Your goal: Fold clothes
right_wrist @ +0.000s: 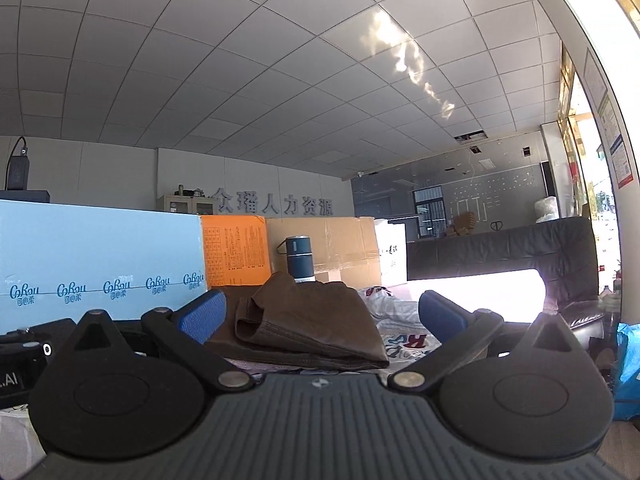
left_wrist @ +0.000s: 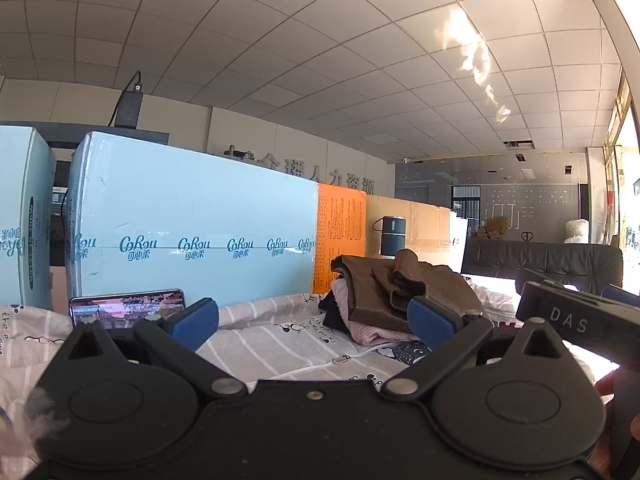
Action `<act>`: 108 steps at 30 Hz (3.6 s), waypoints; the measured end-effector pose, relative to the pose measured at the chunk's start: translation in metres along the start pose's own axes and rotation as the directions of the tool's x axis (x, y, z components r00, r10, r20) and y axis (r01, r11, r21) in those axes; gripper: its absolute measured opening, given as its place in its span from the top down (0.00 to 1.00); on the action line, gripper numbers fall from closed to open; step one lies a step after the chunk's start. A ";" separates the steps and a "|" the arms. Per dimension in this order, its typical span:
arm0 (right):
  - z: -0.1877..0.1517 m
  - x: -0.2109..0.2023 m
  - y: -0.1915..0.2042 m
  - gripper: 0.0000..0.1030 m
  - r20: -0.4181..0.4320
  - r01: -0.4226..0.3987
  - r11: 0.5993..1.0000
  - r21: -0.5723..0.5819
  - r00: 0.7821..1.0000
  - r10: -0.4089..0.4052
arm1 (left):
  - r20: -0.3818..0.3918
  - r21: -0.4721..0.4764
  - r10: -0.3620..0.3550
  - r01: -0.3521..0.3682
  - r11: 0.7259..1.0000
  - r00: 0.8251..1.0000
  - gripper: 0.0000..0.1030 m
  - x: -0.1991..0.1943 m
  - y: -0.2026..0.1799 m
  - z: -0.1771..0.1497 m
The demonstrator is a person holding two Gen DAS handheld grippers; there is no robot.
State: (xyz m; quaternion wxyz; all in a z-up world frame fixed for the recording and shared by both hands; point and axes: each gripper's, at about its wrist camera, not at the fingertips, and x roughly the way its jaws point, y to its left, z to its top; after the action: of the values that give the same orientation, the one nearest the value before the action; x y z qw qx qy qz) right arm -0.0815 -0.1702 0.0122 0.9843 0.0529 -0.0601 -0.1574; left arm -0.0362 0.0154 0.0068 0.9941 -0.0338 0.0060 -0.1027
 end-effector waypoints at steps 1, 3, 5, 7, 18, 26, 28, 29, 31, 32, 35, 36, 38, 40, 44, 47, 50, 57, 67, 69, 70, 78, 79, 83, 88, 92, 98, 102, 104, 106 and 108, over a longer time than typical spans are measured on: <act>-0.001 0.001 -0.001 0.00 -0.004 0.005 1.000 0.008 1.000 -0.005 | -0.006 0.000 -0.006 0.006 1.000 1.000 0.00 0.001 0.001 -0.001; -0.002 0.000 -0.001 0.00 0.003 0.007 1.000 0.001 1.000 -0.007 | -0.014 0.001 -0.012 0.012 1.000 1.000 0.00 0.002 0.002 -0.003; -0.003 -0.001 0.001 0.00 0.013 0.011 1.000 -0.009 1.000 -0.011 | -0.015 0.000 -0.007 0.007 1.000 1.000 0.00 0.003 0.001 -0.004; -0.003 0.000 0.003 0.00 0.019 0.021 1.000 -0.020 1.000 -0.021 | -0.006 0.000 0.013 -0.013 1.000 1.000 0.00 0.003 0.002 -0.004; -0.004 0.003 0.008 0.00 0.018 0.036 0.999 -0.041 0.999 -0.035 | 0.004 0.015 0.063 -0.063 0.998 0.998 0.00 0.005 0.002 -0.007; -0.006 -0.003 0.018 0.00 0.056 0.025 0.994 -0.103 0.998 -0.019 | 0.034 0.041 0.075 -0.077 0.996 0.997 0.00 0.001 -0.003 -0.007; -0.004 0.000 0.017 0.00 0.053 0.025 0.995 -0.098 0.998 -0.020 | 0.034 0.042 0.076 -0.077 0.996 0.997 0.00 0.001 -0.003 -0.007; -0.004 0.000 0.016 0.00 0.051 0.025 0.995 -0.094 0.998 -0.020 | 0.034 0.042 0.076 -0.077 0.996 0.997 0.00 0.001 -0.003 -0.007; -0.006 -0.003 0.015 0.00 0.055 0.026 0.996 -0.085 0.998 -0.022 | 0.036 0.043 0.075 -0.076 0.996 0.997 0.00 0.001 -0.003 -0.007; -0.006 -0.004 0.014 0.00 0.058 0.027 0.996 -0.082 0.998 -0.022 | 0.037 0.043 0.074 -0.076 0.996 0.997 0.00 0.001 -0.003 -0.006; -0.006 -0.006 0.014 0.00 0.069 0.028 0.997 -0.073 0.997 -0.023 | 0.042 0.045 0.070 -0.072 0.996 0.997 0.00 0.000 -0.004 -0.006; -0.006 -0.006 0.014 0.00 0.072 0.029 0.997 -0.070 0.997 -0.024 | 0.042 0.045 0.069 -0.071 0.996 0.997 0.00 0.000 -0.004 -0.006; -0.006 -0.006 0.013 0.00 0.076 0.030 0.997 -0.065 0.997 -0.025 | 0.044 0.045 0.068 -0.070 0.997 0.997 0.00 0.000 -0.004 -0.006; -0.006 -0.007 0.013 0.00 0.072 0.028 0.998 -0.062 0.997 -0.023 | 0.044 0.045 0.066 -0.068 0.997 0.997 0.00 -0.001 -0.004 -0.006; -0.004 -0.004 0.009 0.00 0.059 0.015 0.999 -0.034 0.998 -0.013 | 0.044 0.042 0.063 -0.065 0.997 0.997 0.00 -0.001 -0.004 -0.005; -0.003 -0.002 0.006 0.00 0.048 0.013 1.000 -0.015 0.999 -0.012 | 0.042 0.040 0.063 -0.065 0.997 0.997 0.00 -0.001 -0.004 -0.005; -0.003 -0.002 0.005 0.00 0.046 0.013 1.000 -0.013 0.999 -0.012 | 0.043 0.041 0.064 -0.066 0.997 0.997 0.00 -0.001 -0.005 -0.005; -0.004 -0.005 0.006 0.00 0.058 0.010 1.000 -0.001 0.998 -0.010 | 0.041 0.039 0.064 -0.066 0.997 0.997 0.00 -0.001 -0.004 -0.005; -0.004 -0.006 0.007 0.00 0.064 0.010 1.000 -0.011 0.998 -0.009 | 0.039 0.037 0.060 -0.062 0.997 0.997 0.00 -0.001 -0.003 -0.005; -0.005 -0.006 0.006 0.00 0.065 0.011 1.000 -0.006 0.998 -0.011 | 0.039 0.038 0.059 -0.061 0.997 0.997 0.00 -0.001 -0.003 -0.005; -0.004 -0.006 0.005 0.00 0.066 0.011 1.000 -0.003 0.998 -0.011 | 0.039 0.037 0.059 -0.060 0.997 0.998 0.00 -0.001 -0.003 -0.005; -0.004 -0.008 0.005 0.00 0.080 0.013 1.000 0.003 0.997 -0.014 | 0.039 0.040 0.054 -0.056 0.998 0.998 0.00 -0.001 -0.004 -0.005; -0.004 -0.008 0.005 0.00 0.082 0.014 1.000 0.002 0.997 -0.015 | 0.040 0.040 0.054 -0.055 0.998 0.998 0.00 -0.001 -0.004 -0.005; -0.003 -0.009 0.006 0.00 0.089 0.020 1.000 0.000 0.996 -0.020 | 0.042 0.041 0.049 -0.051 0.998 0.998 0.00 -0.002 -0.004 -0.005; -0.003 -0.011 0.007 0.00 0.098 0.030 1.000 -0.006 0.995 -0.029 | 0.048 0.045 0.040 -0.042 0.998 0.998 0.00 -0.003 -0.004 -0.005; -0.001 -0.013 0.008 0.00 0.117 0.047 0.999 -0.019 0.992 -0.045 | 0.051 0.043 0.041 -0.043 0.998 0.998 0.00 -0.003 -0.003 -0.004; 0.005 -0.016 0.010 0.00 0.137 0.070 0.996 -0.052 0.989 -0.063 | 0.058 0.047 0.040 -0.042 0.998 0.998 0.00 -0.004 -0.004 -0.003; 0.008 -0.015 0.005 0.00 0.104 0.060 0.997 -0.039 0.993 -0.056 | 0.068 0.054 0.037 -0.041 0.998 0.997 0.00 -0.005 -0.005 -0.003; 0.010 -0.016 0.002 0.00 0.091 0.060 0.998 -0.029 0.994 -0.057 | 0.070 0.056 0.036 -0.040 0.998 0.997 0.00 -0.005 -0.005 -0.003; 0.010 -0.017 0.001 0.00 0.087 0.059 0.998 -0.024 0.995 -0.057 | 0.071 0.058 0.036 -0.040 0.998 0.997 0.00 -0.005 -0.006 -0.003; 0.011 -0.018 0.002 0.00 0.088 0.060 0.998 -0.025 0.994 -0.058 | 0.070 0.058 0.035 -0.039 0.998 0.997 0.00 -0.005 -0.006 -0.003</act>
State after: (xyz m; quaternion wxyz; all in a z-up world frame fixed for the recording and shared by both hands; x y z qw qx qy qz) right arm -0.0991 -0.1641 0.0216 0.9763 0.0339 -0.0994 -0.1893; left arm -0.0428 0.0108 0.0042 0.9960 -0.0076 -0.0309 -0.0829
